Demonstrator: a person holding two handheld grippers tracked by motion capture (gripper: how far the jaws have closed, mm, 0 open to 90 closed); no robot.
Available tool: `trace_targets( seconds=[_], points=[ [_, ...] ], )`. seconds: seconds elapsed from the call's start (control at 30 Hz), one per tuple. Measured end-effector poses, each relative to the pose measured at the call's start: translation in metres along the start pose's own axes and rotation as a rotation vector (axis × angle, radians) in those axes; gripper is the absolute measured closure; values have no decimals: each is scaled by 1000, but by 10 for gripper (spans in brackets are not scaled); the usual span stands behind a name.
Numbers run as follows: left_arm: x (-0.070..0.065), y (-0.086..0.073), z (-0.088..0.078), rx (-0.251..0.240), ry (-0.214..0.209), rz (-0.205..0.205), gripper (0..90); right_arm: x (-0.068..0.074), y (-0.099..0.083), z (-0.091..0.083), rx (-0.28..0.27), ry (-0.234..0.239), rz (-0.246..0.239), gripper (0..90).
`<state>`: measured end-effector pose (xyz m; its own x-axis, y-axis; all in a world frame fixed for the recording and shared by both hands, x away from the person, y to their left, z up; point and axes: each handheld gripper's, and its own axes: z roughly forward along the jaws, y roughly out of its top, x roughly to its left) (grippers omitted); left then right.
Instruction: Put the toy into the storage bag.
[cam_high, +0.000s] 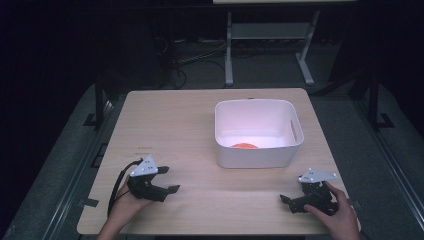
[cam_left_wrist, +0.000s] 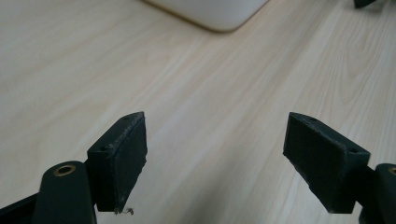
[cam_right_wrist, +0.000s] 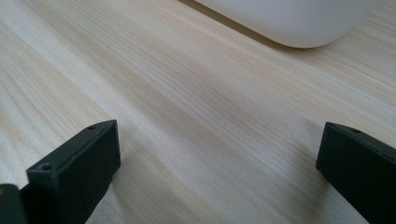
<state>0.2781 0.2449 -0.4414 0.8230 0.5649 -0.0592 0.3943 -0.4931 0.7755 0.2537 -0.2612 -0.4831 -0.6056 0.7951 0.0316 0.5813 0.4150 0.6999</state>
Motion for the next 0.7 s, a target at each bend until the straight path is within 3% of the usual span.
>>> trace_targets(
  seconds=[0.1,0.27,0.47,0.7],
  points=[
    [-1,-11,-1,37,33,8,193,0,0,0,0,0,0,0],
    [2,-28,-3,70,57,-42,174,0,0,0,0,0,-1,0],
    [4,-36,0,117,106,-49,142,0,0,0,0,0,-1,0],
    [3,-41,1,96,121,-25,133,0,0,0,0,0,0,0]
  ],
)
